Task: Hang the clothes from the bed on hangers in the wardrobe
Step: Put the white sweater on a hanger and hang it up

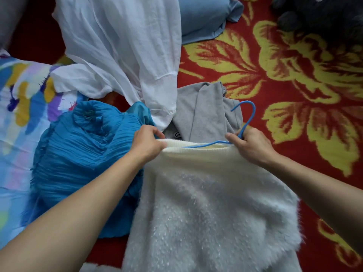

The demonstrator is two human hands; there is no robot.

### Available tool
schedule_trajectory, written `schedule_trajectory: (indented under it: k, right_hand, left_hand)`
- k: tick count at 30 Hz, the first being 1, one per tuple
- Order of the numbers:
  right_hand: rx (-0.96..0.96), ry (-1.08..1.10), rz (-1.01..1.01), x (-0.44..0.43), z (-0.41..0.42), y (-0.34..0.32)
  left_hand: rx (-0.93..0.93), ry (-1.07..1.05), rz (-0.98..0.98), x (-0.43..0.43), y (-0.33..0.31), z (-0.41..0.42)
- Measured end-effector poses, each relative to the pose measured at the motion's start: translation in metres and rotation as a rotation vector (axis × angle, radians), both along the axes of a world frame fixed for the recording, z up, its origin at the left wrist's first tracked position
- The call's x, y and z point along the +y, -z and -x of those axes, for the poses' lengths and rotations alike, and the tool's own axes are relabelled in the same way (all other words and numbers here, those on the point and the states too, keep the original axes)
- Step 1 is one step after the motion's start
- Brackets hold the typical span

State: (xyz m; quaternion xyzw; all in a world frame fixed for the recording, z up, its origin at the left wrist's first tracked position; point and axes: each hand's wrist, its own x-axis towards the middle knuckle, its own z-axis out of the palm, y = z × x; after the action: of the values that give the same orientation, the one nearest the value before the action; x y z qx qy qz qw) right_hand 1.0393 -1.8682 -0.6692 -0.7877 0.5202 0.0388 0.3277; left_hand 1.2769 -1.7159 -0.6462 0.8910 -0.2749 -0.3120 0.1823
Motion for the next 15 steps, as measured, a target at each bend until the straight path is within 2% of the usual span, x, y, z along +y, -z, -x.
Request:
schedule_trajectory:
  k: [2, 7, 8, 11, 13, 15]
  right_hand:
    - [-0.005, -0.056, -0.008, 0.008, -0.013, -0.003]
    - [-0.21, -0.026, -0.342, 0.011, -0.025, -0.001]
    - [-0.213, -0.011, -0.382, 0.009, -0.021, -0.002]
    - [-0.209, 0.015, -0.341, -0.001, -0.004, -0.001]
    - [-0.22, 0.055, -0.273, -0.005, 0.002, -0.002]
    - [-0.248, 0.088, -0.248, -0.008, 0.004, -0.003]
  left_hand:
    - [0.012, -0.002, 0.085, -0.006, 0.003, 0.007]
    - [0.344, -0.053, 0.248, -0.003, 0.021, 0.0]
    - [0.331, -0.068, 0.225, 0.006, 0.026, -0.008]
    - [0.247, -0.018, -0.022, 0.046, 0.049, -0.03]
    - [0.376, 0.024, -0.136, 0.067, 0.062, -0.019]
    - [0.535, -0.01, -0.162, 0.076, 0.073, 0.001]
